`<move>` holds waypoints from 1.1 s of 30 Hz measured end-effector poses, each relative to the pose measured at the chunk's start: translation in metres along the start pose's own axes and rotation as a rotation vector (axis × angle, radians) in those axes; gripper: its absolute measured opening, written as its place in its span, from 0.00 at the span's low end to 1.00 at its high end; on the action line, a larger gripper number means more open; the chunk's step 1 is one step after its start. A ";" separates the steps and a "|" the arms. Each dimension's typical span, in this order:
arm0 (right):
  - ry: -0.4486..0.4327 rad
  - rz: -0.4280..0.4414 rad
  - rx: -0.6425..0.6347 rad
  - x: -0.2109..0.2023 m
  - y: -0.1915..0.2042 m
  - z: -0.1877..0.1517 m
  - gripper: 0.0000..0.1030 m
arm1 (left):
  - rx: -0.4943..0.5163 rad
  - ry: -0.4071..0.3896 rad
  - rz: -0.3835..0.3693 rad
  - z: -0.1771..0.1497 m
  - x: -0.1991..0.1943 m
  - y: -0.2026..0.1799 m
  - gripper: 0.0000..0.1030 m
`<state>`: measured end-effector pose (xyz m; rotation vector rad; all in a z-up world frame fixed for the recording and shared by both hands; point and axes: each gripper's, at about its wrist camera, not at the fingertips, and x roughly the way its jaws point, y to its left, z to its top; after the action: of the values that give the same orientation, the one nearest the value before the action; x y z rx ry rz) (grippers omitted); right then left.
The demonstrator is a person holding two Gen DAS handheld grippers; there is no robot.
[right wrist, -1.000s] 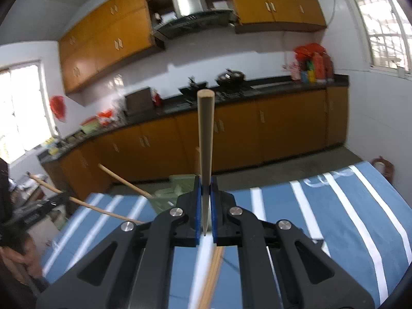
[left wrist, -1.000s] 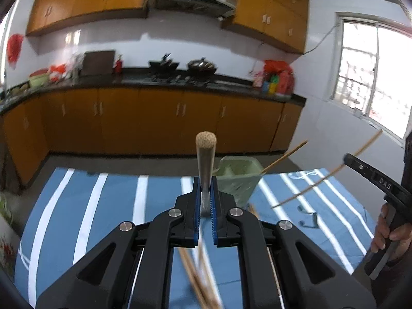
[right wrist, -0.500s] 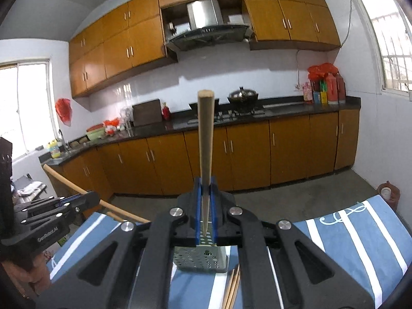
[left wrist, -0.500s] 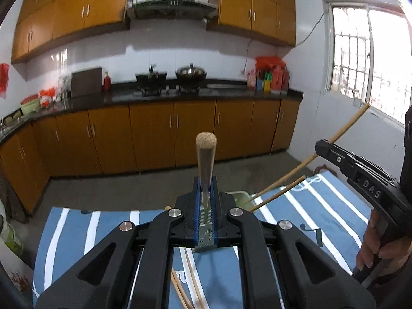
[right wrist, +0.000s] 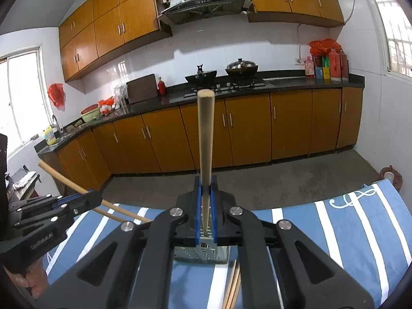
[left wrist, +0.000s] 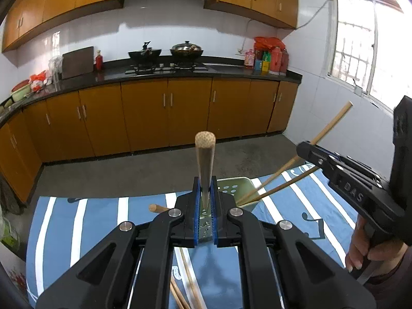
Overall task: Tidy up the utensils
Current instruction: 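Drop both chopsticks into the green holder by opening both grippers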
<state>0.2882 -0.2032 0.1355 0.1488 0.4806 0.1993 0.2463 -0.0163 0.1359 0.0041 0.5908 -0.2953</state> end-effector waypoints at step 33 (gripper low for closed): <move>0.401 -0.067 0.146 0.013 -0.052 -0.210 0.15 | -0.196 0.183 0.145 -0.179 0.004 0.068 0.24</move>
<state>0.2082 -0.2303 -0.0641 0.2365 0.8991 0.1274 0.1699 0.0640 -0.0205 -0.1153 0.7957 -0.0954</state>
